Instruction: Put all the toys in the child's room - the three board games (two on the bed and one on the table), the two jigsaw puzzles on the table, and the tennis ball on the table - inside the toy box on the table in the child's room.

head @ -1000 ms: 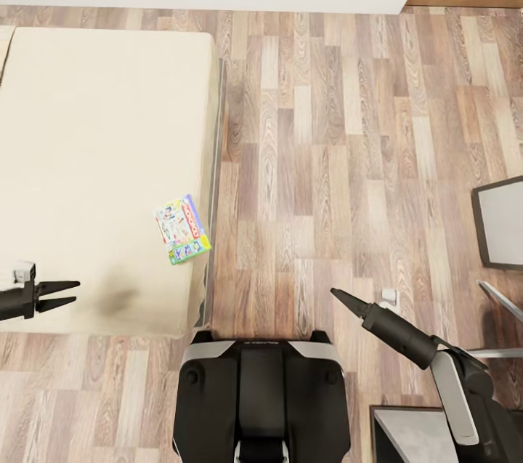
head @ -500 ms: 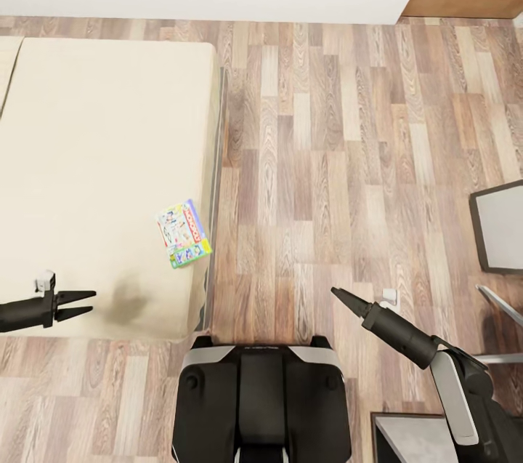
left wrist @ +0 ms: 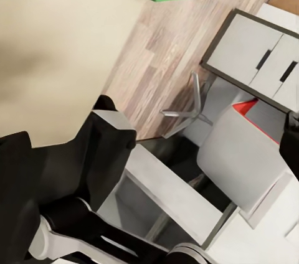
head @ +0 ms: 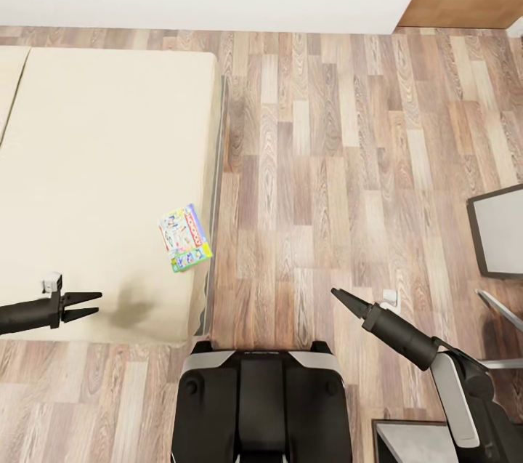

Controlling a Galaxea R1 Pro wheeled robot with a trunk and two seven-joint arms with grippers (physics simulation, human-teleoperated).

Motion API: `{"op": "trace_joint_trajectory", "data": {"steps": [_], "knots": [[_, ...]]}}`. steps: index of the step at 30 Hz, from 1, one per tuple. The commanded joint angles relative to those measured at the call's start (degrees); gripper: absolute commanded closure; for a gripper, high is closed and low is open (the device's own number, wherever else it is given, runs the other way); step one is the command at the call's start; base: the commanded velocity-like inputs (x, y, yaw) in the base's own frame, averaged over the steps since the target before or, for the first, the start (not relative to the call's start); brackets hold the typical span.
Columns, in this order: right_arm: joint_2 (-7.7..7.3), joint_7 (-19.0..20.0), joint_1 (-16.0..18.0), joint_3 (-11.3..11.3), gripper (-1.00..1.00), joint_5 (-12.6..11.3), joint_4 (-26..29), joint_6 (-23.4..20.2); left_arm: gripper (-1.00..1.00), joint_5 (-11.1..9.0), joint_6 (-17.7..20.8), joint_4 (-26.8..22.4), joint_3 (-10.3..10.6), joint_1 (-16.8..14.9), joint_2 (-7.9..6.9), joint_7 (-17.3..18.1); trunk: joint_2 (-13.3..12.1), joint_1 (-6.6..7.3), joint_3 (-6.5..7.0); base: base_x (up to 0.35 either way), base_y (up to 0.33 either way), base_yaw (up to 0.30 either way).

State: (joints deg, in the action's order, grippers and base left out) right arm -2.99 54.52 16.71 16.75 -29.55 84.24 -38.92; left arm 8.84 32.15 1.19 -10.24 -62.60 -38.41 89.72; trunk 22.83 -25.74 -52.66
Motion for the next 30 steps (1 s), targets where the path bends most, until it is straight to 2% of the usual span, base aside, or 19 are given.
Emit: {"op": "trace_joint_trajectory", "data": {"steps": [1,30], "knots": [[0.00,0.05,-0.02,0.07,-1.00,-0.26,0.09,-0.37,-1.00,0.62,0.57,0.13,-0.42,-0.04,0.02,0.28,0.09,-0.04,0.04,0.000,0.000,0.000],[-0.02,0.06,-0.18,0.23,-1.00,-0.33,0.19,-0.37,-1.00,0.84,0.63,0.13,-0.31,0.20,0.21,0.28,0.09,-0.04,2.76,0.000,0.000,0.000]]}}
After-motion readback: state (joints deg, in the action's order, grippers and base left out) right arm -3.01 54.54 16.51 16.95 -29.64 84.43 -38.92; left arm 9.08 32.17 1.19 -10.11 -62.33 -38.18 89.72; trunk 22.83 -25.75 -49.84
